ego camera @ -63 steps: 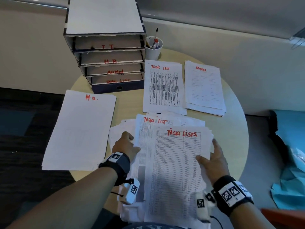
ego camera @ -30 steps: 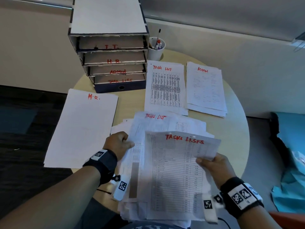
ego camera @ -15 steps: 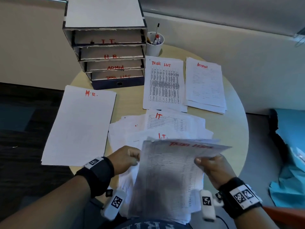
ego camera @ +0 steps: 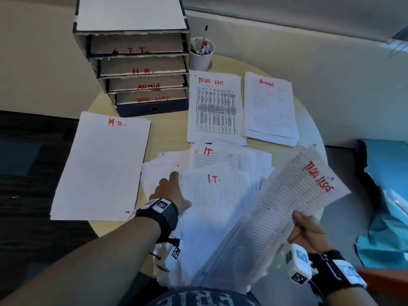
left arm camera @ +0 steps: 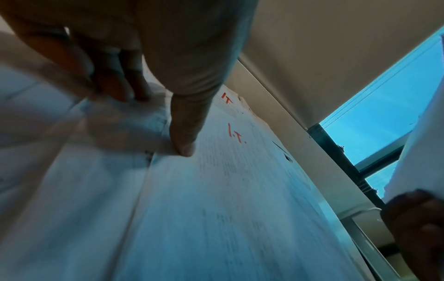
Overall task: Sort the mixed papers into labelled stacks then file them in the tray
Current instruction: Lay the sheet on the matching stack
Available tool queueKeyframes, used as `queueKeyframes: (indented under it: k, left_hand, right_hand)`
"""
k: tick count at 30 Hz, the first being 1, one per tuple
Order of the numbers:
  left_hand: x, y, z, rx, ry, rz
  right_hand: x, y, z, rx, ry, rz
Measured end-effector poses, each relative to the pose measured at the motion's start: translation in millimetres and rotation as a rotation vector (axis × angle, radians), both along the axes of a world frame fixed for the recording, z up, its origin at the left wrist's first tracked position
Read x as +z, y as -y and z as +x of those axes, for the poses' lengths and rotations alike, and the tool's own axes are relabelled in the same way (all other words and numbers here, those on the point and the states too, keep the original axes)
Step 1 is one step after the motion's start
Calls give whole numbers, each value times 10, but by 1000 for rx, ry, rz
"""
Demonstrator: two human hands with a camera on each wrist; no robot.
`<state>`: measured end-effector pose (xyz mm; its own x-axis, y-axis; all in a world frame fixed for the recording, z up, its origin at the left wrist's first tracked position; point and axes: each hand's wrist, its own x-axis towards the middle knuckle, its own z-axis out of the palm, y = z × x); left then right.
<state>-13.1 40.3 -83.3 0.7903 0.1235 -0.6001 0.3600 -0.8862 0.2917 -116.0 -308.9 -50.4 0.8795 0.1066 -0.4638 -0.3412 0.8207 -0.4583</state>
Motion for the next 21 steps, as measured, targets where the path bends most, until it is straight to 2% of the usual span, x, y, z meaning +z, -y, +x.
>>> queueKeyframes:
  k: [2, 4, 8, 11, 13, 17, 21]
  left_hand:
    - [-24, -6, 16, 8, -34, -94]
    - [-12, 21, 4, -19, -11, -85]
    - [35, 44, 54, -111, 168, 88]
    - [105, 3, 185, -202, 112, 142]
    - [127, -18, 264, -241, 73, 190]
    - [128, -75, 346, -248, 63, 136]
    - [328, -166, 479, -158, 247, 184]
  right_hand:
    - [93, -53, -14, -77, -78, -82]
    - [57, -74, -23, -142, -147, -156]
    - [16, -18, -62, -94, -48, -147]
    - [-16, 0, -37, -69, -103, -252]
    - [-21, -1, -21, -35, -104, -255]
    - [-2, -56, 10, 10, -100, -286]
    - [102, -195, 125, 47, -120, -413]
